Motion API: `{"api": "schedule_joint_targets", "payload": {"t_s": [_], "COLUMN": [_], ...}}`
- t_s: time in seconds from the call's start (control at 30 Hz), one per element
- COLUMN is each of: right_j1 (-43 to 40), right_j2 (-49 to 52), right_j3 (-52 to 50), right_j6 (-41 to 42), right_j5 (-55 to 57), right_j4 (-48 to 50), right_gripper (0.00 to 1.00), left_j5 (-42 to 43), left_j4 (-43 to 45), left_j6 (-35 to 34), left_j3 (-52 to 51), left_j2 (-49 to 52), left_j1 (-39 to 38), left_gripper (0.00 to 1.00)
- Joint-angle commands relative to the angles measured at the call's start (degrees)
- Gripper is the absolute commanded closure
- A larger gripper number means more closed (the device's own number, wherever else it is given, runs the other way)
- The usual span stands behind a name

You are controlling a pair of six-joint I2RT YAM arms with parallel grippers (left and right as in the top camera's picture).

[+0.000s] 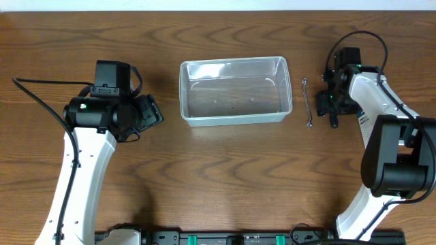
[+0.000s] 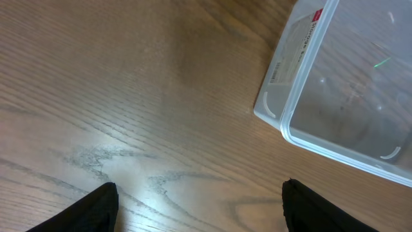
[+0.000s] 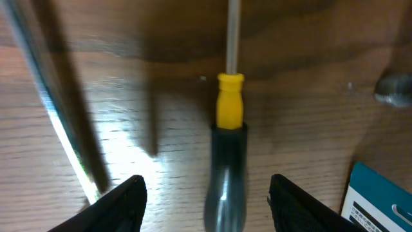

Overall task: Pack container
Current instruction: 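Lower the right gripper and grasp the yellow-and-black screwdriver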

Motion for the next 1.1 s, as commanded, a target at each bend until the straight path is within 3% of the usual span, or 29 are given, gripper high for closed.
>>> {"api": "schedule_joint_targets", "payload": {"t_s": [0.0, 0.33, 0.57, 0.9, 0.97, 1.07], "right_j1": [-1.7, -4.0, -3.9, -3.9, -3.9, -3.8], "right_j2": [-0.2, -0.2, -0.1, 0.5, 0.5, 0.5], "right_j3": [-1.2, -1.3, -2.2, -6.5, -6.4, -6.4], "right_j6": [0.7, 0.9, 0.9, 0.9, 0.9, 0.9], "right_j5": [0.2, -0.1, -1.1, -1.8, -2.3, -2.4], "right_j4": [0.9, 1.5, 2.0, 5.6, 5.7, 5.7], "right_gripper": [0.36, 0.44, 0.36, 0.36, 0.42, 0.68], "left_j5": [-0.8, -0.8, -0.8, -0.8, -0.8, -0.8], "left_j4": [-0.2, -0.2, -0.2, -0.4, -0.4, -0.4], "left_j6": [0.5, 0.5, 0.5, 0.5, 0.5, 0.5], "left_j3": [0.8, 0.8, 0.8, 0.8, 0.8, 0.8], "left_j2": [0.3, 0.3, 0.3, 0.3, 0.3, 0.3], "left_j1": [-0.1, -0.1, -0.1, -0.1, -0.1, -0.1], "left_gripper": [0.27, 0.26, 0.27, 0.27, 0.27, 0.27]}}
